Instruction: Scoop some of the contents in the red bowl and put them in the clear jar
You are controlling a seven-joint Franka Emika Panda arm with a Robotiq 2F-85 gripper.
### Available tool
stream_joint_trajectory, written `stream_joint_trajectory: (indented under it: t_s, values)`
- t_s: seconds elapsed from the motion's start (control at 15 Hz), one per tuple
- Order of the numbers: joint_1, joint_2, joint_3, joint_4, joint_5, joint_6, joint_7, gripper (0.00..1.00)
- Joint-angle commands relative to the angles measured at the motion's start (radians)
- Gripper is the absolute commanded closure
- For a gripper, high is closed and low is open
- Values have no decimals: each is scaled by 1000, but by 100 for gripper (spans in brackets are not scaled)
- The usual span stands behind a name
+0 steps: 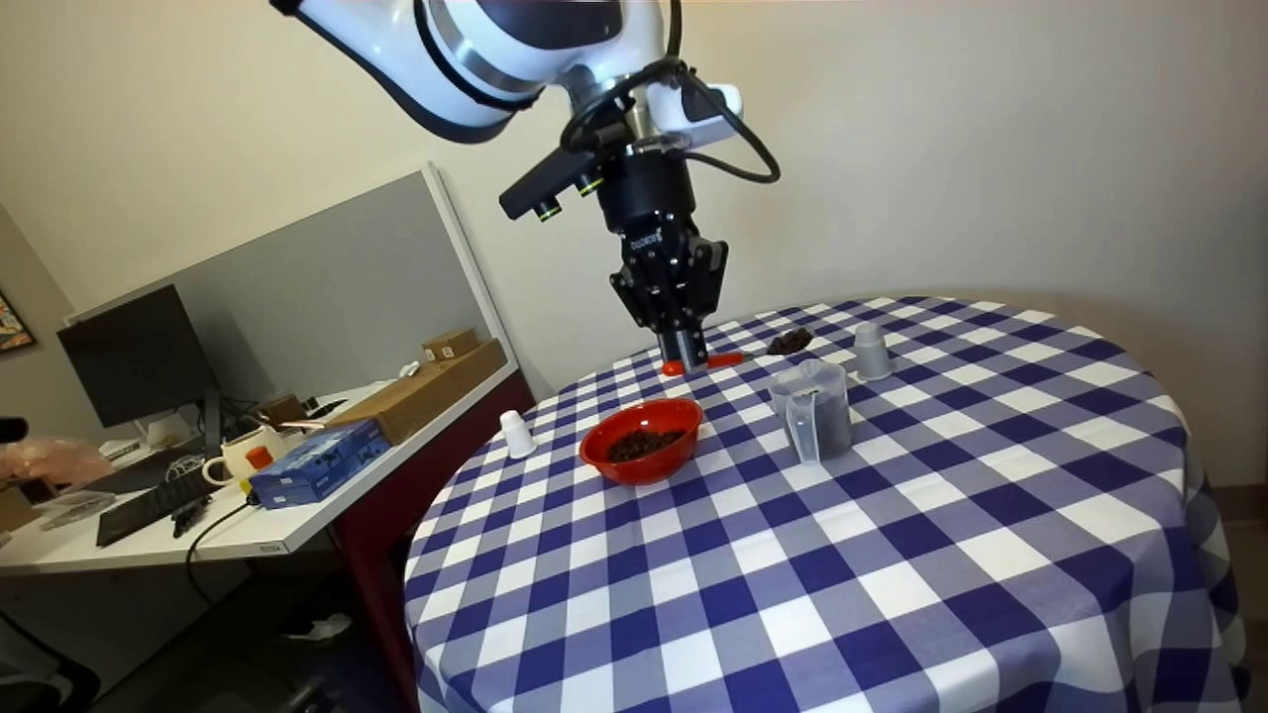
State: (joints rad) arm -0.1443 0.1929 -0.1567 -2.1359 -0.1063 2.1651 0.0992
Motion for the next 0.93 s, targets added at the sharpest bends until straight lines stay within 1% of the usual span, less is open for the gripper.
stream_joint_trajectory:
  t_s: [0.0, 0.2, 0.87]
  values:
    - [-2, 45, 1, 79, 25, -48, -3, 89]
    - [4, 75, 2, 110, 16, -65, 11, 89]
    - [29, 154, -14, 187, -84, -137, 93, 89]
